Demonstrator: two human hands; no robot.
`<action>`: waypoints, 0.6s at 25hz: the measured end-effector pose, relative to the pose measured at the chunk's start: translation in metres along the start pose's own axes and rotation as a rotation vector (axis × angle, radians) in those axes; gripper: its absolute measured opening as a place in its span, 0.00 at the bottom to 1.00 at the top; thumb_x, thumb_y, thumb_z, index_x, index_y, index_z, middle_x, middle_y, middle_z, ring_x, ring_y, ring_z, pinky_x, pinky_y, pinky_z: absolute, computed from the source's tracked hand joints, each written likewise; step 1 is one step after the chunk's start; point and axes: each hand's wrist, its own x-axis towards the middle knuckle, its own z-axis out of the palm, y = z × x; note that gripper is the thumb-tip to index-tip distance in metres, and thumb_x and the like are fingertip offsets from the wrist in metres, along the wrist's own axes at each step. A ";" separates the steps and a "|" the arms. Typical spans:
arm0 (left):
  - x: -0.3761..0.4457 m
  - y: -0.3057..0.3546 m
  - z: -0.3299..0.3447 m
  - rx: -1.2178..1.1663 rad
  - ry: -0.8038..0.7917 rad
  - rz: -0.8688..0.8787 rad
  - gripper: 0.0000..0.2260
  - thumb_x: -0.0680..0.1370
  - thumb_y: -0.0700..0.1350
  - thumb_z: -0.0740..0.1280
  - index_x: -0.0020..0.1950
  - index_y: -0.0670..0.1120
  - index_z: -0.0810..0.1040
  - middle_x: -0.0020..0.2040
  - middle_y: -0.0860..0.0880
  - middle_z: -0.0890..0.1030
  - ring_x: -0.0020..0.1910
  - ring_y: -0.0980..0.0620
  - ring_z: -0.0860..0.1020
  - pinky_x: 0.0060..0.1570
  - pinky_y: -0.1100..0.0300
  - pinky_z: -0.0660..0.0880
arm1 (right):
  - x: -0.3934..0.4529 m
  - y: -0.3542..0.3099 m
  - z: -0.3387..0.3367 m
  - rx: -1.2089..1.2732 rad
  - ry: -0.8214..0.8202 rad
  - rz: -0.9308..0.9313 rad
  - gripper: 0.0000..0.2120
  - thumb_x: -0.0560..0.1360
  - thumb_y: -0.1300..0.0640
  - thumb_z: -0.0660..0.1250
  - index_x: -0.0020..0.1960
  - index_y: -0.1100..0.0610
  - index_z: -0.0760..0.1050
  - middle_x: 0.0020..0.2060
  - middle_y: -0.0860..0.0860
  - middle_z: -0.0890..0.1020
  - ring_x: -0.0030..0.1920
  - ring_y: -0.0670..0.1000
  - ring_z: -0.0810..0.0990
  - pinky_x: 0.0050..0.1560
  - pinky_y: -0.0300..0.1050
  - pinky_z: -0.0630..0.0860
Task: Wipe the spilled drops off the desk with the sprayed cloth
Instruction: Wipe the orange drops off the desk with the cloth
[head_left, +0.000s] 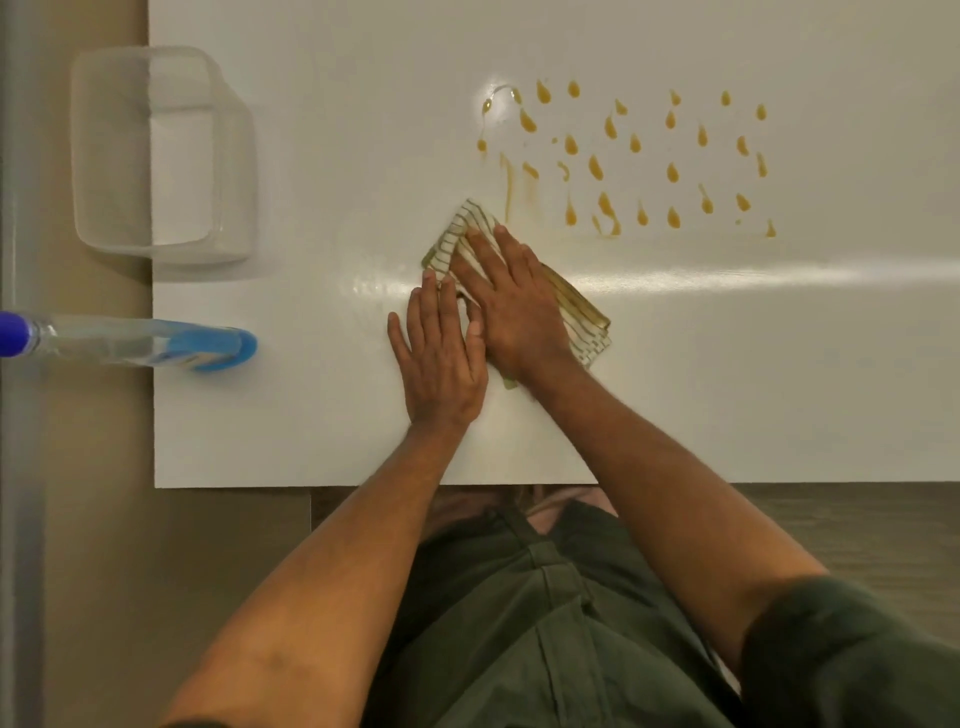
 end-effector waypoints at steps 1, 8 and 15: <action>-0.001 0.000 0.000 -0.003 -0.002 0.006 0.31 0.87 0.59 0.37 0.85 0.45 0.56 0.85 0.43 0.59 0.84 0.44 0.58 0.81 0.37 0.55 | -0.001 -0.004 0.001 0.013 0.019 0.050 0.26 0.87 0.46 0.53 0.84 0.51 0.61 0.85 0.55 0.60 0.85 0.61 0.54 0.84 0.61 0.55; -0.002 -0.002 0.004 0.059 -0.017 0.028 0.31 0.86 0.61 0.40 0.84 0.45 0.59 0.85 0.44 0.59 0.84 0.43 0.57 0.81 0.36 0.54 | -0.124 0.069 0.001 -0.065 -0.103 -0.134 0.29 0.86 0.48 0.54 0.86 0.47 0.55 0.86 0.53 0.56 0.86 0.58 0.51 0.85 0.58 0.50; 0.000 -0.002 0.008 0.108 -0.001 0.032 0.29 0.86 0.58 0.49 0.83 0.45 0.59 0.85 0.43 0.59 0.84 0.41 0.58 0.81 0.35 0.54 | -0.124 0.169 -0.053 -0.037 0.232 0.950 0.28 0.87 0.48 0.49 0.85 0.51 0.56 0.85 0.57 0.58 0.85 0.64 0.54 0.82 0.64 0.57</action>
